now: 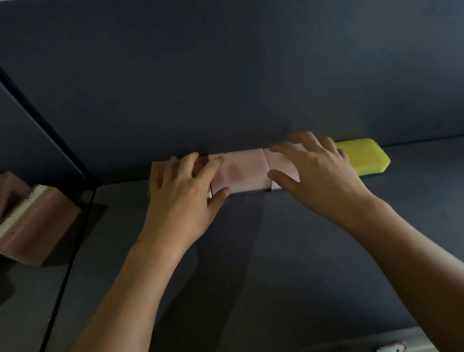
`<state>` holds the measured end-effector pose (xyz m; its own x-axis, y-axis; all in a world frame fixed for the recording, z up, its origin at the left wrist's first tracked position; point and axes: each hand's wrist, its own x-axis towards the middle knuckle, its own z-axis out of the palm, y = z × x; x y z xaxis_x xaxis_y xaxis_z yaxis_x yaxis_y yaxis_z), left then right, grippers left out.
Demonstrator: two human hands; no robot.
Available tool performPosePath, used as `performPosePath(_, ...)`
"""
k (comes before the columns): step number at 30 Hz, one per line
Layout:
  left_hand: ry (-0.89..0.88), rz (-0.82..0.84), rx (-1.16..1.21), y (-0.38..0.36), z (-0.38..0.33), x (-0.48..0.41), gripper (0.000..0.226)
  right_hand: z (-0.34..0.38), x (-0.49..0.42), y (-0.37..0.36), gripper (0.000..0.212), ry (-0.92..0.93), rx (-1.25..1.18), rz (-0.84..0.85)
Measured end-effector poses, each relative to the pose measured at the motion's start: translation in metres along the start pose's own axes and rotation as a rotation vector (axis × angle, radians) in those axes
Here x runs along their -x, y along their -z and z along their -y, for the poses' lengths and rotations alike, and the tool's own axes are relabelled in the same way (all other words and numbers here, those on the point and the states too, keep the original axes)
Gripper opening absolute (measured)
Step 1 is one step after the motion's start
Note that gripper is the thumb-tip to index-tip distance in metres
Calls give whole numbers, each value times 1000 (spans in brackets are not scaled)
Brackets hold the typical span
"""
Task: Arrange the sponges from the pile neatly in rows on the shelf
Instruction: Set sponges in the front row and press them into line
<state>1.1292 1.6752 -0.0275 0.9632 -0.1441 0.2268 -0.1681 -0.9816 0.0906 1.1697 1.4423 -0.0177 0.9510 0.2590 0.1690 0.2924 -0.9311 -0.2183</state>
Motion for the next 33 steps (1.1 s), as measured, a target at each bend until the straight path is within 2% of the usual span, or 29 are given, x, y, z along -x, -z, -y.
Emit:
performPosePath(4,21,104,-16,-8,-11,-3,56,-14,6,-4,51,-102,6,114)
performPosePath(10,35,146,-19,-9,-20,-8,55,-22,8,-4,51,-101,7,130)
performPosePath(21,29,145,-20,-11,-46,-16,54,-46,11,7,49,-91,-8,142)
performPosePath(25,11,127,-9,-6,-43,-13,53,-41,11,12,55,-115,15,163)
performPosePath(29,-29,20,16,6,-36,6,55,-11,10,25,56,11,-15,24)
performPosePath(33,84,-50,16,23,-14,38,50,42,4,25,51,207,-116,9)
